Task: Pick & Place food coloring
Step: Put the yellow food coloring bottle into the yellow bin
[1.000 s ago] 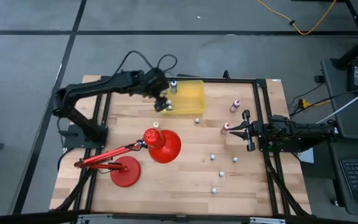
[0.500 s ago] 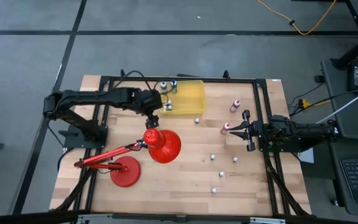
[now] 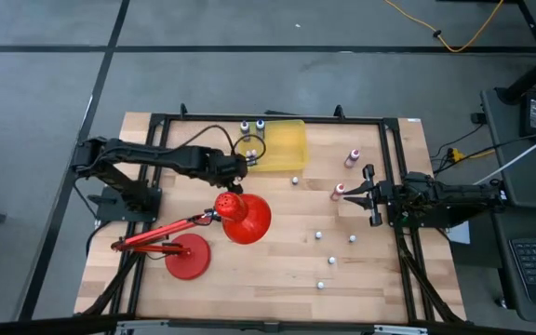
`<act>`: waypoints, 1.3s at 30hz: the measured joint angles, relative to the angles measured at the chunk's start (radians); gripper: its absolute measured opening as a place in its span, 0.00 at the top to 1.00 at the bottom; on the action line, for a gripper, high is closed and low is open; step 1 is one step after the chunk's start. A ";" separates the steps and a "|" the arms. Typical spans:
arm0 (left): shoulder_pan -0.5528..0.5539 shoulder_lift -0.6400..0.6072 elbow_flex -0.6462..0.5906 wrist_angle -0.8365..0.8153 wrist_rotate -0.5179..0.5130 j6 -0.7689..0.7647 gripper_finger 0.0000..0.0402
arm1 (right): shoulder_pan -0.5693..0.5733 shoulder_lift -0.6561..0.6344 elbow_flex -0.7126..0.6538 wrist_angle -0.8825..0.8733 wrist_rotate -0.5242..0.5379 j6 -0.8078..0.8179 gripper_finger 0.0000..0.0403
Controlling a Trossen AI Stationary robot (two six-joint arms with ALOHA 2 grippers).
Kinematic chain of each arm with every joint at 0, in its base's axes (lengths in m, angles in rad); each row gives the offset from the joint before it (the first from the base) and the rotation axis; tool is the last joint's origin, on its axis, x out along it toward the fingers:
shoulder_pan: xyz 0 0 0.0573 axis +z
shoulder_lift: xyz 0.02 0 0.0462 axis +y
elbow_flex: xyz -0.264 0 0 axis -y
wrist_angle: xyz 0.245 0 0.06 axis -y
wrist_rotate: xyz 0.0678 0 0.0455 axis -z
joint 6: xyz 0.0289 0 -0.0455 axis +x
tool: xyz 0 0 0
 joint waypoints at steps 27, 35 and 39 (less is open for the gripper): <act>-0.021 0.026 -0.093 0.087 0.009 -0.187 0.57 | 0.000 0.000 0.000 0.000 0.000 0.000 0.86; 0.004 0.026 -0.043 0.026 0.001 -0.140 0.71 | 0.000 0.000 0.000 0.000 0.000 0.000 0.86; 0.046 0.026 0.031 -0.019 -0.027 -0.085 0.71 | 0.000 0.000 0.000 0.000 0.000 0.000 0.86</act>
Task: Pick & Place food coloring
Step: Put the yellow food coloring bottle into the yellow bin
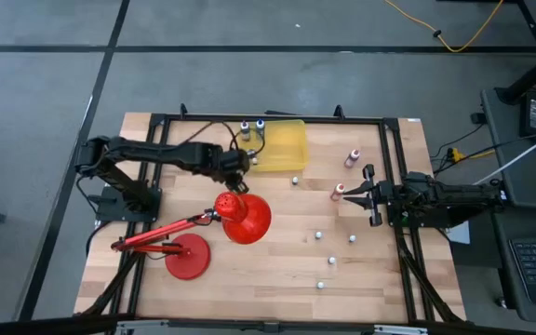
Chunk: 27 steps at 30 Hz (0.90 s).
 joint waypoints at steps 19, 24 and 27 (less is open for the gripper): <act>0.141 0.254 0.497 -0.119 0.079 0.172 0.71 | 0.000 0.000 0.000 0.000 0.000 0.000 0.86; 0.184 0.355 0.624 -0.112 0.081 0.191 0.71 | 0.000 0.000 0.000 0.000 0.000 0.000 0.86; 0.222 0.415 0.661 -0.112 0.079 0.191 0.71 | 0.000 0.000 0.000 0.000 0.000 0.000 0.86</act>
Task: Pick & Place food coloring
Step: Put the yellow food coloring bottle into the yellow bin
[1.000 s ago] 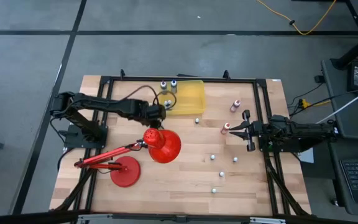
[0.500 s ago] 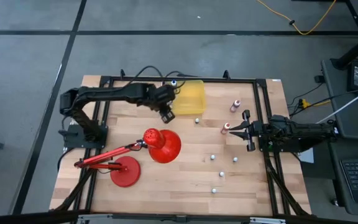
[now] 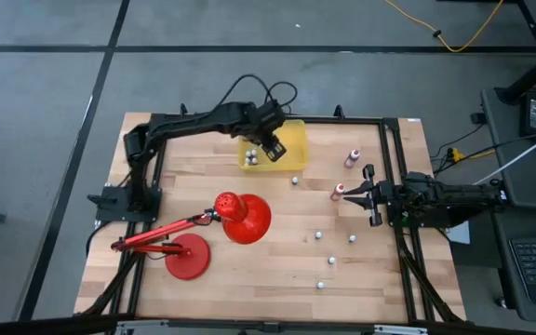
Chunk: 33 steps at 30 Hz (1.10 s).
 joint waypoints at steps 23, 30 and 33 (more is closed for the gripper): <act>0.139 0.105 -0.095 0.063 -0.049 -0.065 0.70 | 0.000 0.000 0.000 0.000 0.000 0.000 0.86; 0.162 0.068 -0.168 0.093 -0.055 -0.070 0.71 | 0.000 0.000 0.000 0.000 0.000 0.000 0.86; 0.167 0.048 -0.195 0.142 -0.049 -0.070 0.70 | 0.000 0.000 0.000 0.000 0.000 0.000 0.86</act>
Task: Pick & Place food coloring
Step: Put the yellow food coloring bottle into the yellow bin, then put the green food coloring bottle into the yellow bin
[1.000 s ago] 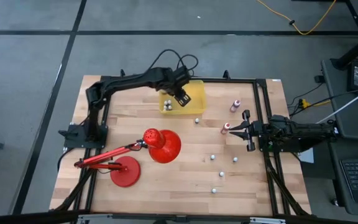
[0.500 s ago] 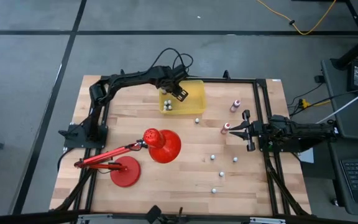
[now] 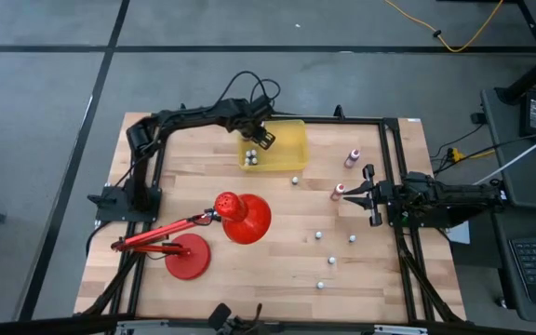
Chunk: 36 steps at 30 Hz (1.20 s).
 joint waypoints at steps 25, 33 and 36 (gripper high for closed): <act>-0.018 -0.194 -0.010 0.057 0.010 0.112 0.47 | 0.000 0.000 0.000 0.000 0.000 0.000 0.86; -0.006 -0.409 -0.157 0.297 0.083 0.128 0.21 | 0.000 0.000 0.000 0.000 0.000 0.000 0.86; 0.003 -0.541 -0.304 0.436 0.073 0.186 0.13 | 0.000 0.000 0.000 0.000 0.000 0.000 0.86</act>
